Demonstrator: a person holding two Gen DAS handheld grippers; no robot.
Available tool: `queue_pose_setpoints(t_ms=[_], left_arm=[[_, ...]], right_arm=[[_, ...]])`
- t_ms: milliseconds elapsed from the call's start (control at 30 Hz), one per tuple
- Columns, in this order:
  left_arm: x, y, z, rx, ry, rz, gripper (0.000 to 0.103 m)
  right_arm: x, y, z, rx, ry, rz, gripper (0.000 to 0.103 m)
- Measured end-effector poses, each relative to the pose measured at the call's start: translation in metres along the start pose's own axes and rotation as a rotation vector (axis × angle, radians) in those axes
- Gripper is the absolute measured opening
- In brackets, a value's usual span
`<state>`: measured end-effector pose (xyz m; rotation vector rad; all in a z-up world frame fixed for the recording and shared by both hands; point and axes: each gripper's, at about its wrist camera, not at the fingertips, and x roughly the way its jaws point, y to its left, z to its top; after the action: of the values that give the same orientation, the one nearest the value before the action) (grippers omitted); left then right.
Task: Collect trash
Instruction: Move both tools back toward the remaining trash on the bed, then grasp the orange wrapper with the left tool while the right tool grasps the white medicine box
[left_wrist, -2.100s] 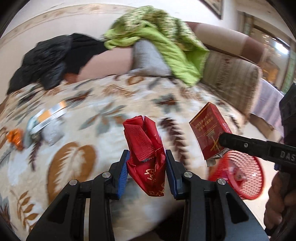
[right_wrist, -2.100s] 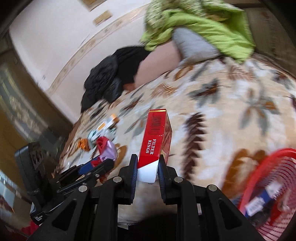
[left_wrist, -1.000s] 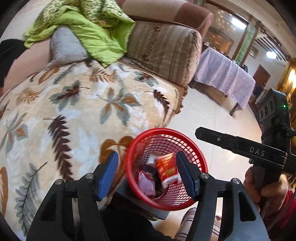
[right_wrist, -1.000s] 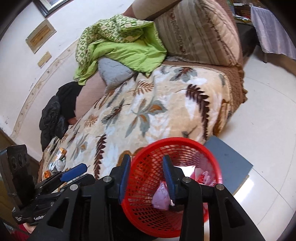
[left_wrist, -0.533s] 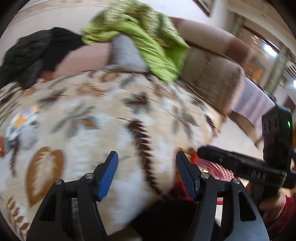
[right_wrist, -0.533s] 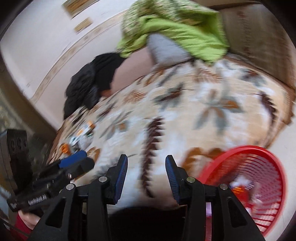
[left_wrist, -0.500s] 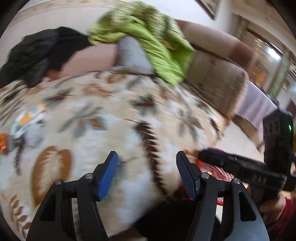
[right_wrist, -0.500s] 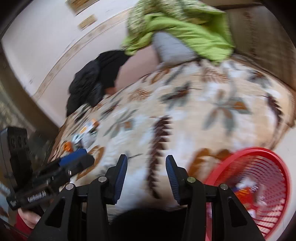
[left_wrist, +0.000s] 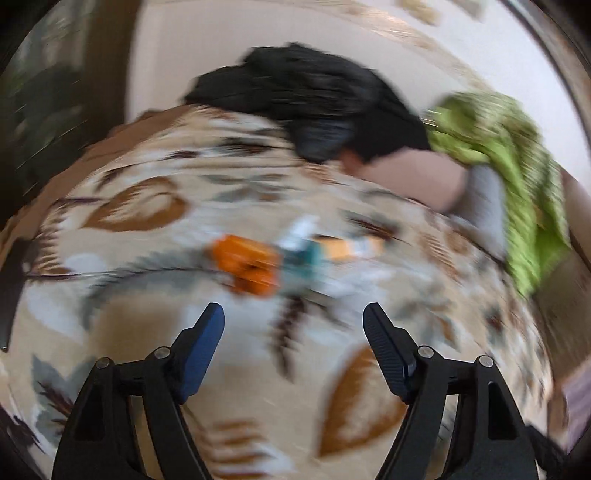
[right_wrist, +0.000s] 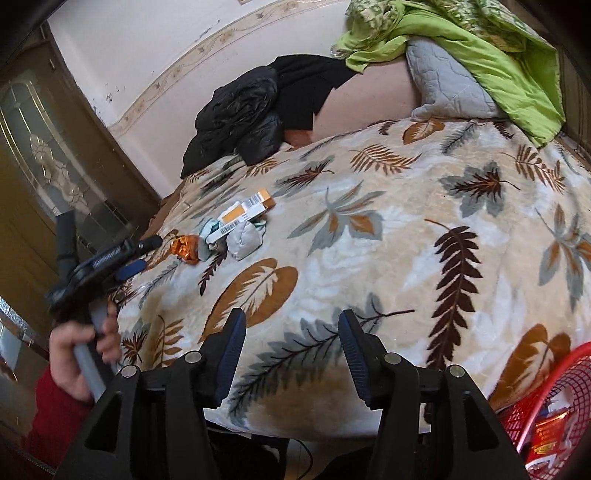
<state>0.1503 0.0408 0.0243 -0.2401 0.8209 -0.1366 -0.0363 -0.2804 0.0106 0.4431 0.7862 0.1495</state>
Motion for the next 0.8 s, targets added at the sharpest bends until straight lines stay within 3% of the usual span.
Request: queue_pose_setpoints(t_ms=[100, 300, 333, 367, 400, 533, 667, 800], left_arm=[[0.027, 0.025, 0.015, -0.054, 0.028, 0.045, 0.077], [0.082, 0.042, 0.034, -0.113, 0.073, 0.050, 0.076], [0.090, 0.042, 0.033, -0.114, 0.085, 0.060, 0.071], [0.097, 0.041, 0.032, -0.116, 0.094, 0.051, 0.055], [0.102, 0.041, 0.032, -0.113, 0.109, 0.041, 0.053], [0.094, 0.034, 0.019, -0.070, 0.059, 0.033, 0.051], [0.068, 0.025, -0.002, -0.085, 0.053, -0.041, 0.051], [0.042, 0.002, -0.026, -0.033, 0.065, -0.097, 0.051]], right_arm=[[0.007, -0.001, 0.001, 0.001, 0.015, -0.006, 0.056], [0.014, -0.001, 0.007, -0.002, 0.024, -0.017, 0.056], [0.016, 0.000, 0.008, -0.005, 0.024, -0.018, 0.056], [0.017, 0.000, 0.009, -0.007, 0.024, -0.018, 0.056], [0.019, 0.001, 0.011, -0.009, 0.026, -0.016, 0.056], [0.032, 0.008, 0.022, -0.014, 0.033, 0.010, 0.056], [0.061, 0.015, 0.042, 0.016, 0.064, 0.100, 0.056], [0.102, 0.017, 0.064, 0.092, 0.090, 0.184, 0.056]])
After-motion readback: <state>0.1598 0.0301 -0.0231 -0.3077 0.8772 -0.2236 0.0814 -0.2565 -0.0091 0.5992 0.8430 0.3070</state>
